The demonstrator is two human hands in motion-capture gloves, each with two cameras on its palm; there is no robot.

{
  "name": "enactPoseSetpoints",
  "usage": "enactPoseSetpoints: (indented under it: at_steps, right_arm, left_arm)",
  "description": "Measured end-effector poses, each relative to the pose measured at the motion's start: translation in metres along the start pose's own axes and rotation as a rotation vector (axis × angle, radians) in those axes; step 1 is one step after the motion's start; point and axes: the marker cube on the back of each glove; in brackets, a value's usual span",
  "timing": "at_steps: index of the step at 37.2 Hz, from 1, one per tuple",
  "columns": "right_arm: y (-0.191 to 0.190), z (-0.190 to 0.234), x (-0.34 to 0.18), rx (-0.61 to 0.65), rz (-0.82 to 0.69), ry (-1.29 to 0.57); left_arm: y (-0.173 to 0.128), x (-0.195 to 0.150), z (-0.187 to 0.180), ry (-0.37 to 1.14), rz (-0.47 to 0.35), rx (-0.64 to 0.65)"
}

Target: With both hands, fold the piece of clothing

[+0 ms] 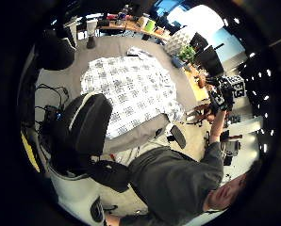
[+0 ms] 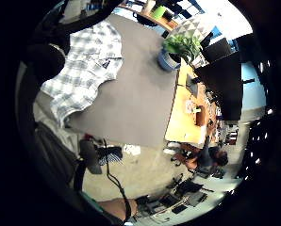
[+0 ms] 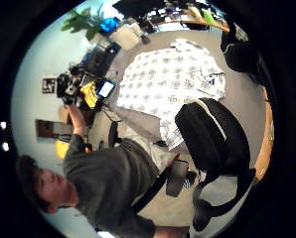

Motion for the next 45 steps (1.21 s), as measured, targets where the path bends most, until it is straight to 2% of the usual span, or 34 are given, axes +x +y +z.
enactPoseSetpoints:
  at_steps: [6, 11, 17, 23, 25, 28, 31, 34, 38, 42, 45]
  right_arm:
    - [0.003, -0.001, 0.002, -0.005, 0.018, -0.01]
    - [0.008, 0.004, -0.001, -0.021, 0.004, -0.016]
    - [0.01, 0.035, -0.007, -0.153, -0.015, -0.051]
    - [0.017, 0.115, -0.019, -0.427, -0.059, -0.03]
    - [0.018, 0.139, -0.026, -0.477, -0.068, -0.012]
    - [0.014, 0.174, -0.038, -0.457, -0.059, 0.038]
    - [0.004, 0.193, -0.042, -0.354, -0.042, 0.067]
    - [-0.007, 0.199, -0.039, -0.277, -0.041, 0.026]
    - [0.001, 0.185, -0.04, -0.363, -0.084, -0.074]
    - [0.015, 0.148, -0.043, -0.537, -0.158, -0.156]
    - [0.009, 0.094, -0.046, -0.543, -0.16, -0.126]
  left_arm:
    - [0.006, 0.006, 0.002, -0.005, -0.036, -0.071]
    - [0.009, 0.009, 0.009, 0.005, -0.035, -0.105]
    - [0.01, 0.016, 0.029, 0.029, -0.005, -0.158]
    - [0.02, 0.049, 0.105, 0.106, 0.141, -0.393]
    - [0.026, 0.061, 0.135, 0.104, 0.187, -0.487]
    - [0.034, 0.075, 0.188, 0.066, 0.224, -0.573]
    - [0.034, 0.08, 0.212, 0.064, 0.208, -0.499]
    - [0.027, 0.079, 0.215, 0.084, 0.185, -0.371]
    - [0.034, 0.076, 0.201, 0.079, 0.215, -0.385]
    - [0.049, 0.08, 0.153, 0.148, 0.3, -0.45]
    - [0.044, 0.079, 0.109, 0.162, 0.316, -0.43]
